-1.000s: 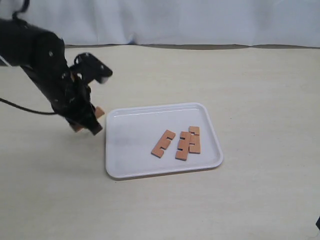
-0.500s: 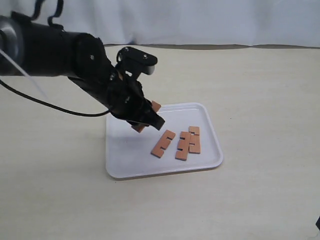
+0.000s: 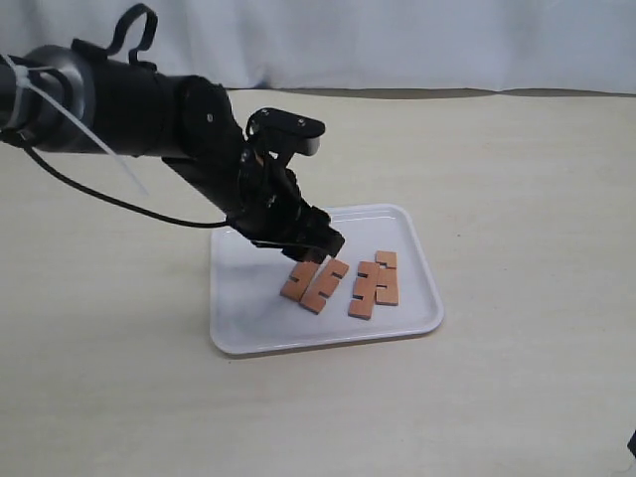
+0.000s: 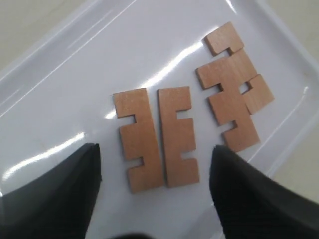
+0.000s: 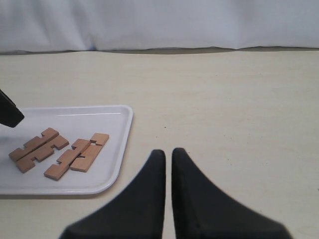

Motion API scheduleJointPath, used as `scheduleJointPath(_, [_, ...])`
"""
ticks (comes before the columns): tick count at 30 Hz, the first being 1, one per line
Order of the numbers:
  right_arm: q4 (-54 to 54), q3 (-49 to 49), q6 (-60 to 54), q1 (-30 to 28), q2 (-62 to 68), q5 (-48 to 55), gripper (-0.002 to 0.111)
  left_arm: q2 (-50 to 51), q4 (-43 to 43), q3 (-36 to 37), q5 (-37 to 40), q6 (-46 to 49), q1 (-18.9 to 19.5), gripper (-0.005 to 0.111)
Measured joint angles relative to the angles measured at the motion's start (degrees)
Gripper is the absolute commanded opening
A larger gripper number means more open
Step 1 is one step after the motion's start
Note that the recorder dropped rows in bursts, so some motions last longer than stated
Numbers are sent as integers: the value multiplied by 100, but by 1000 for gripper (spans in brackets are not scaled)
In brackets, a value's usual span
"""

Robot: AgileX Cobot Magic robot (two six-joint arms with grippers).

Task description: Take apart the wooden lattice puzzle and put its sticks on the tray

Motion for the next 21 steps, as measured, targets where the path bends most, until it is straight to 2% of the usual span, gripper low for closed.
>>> scheduleJointPath(3, [0,0,0,0,0,0,4,-209,0,-335,488,0,0,58])
scheduleJointPath(5, [0,0,0,0,0,0,4,-441,23,-497,749,0,0,48])
scheduleJointPath(7, [0,0,0,0,0,0,4,-688,184,-562,951,-85,0,30])
scheduleJointPath(10, [0,0,0,0,0,0,4,-1063,926,-576,1343,-488,0,2])
scheduleJointPath(15, [0,0,0,0,0,0,4,-1470,2521,-518,2494,-1354,133,0])
scheduleJointPath(18, [0,0,0,0,0,0,4,-1692,2920,-250,3167,-1553,603,0])
scheduleJointPath(21, [0,0,0,0,0,0,4,-2078,3050,147,3424,-1593,1236,0])
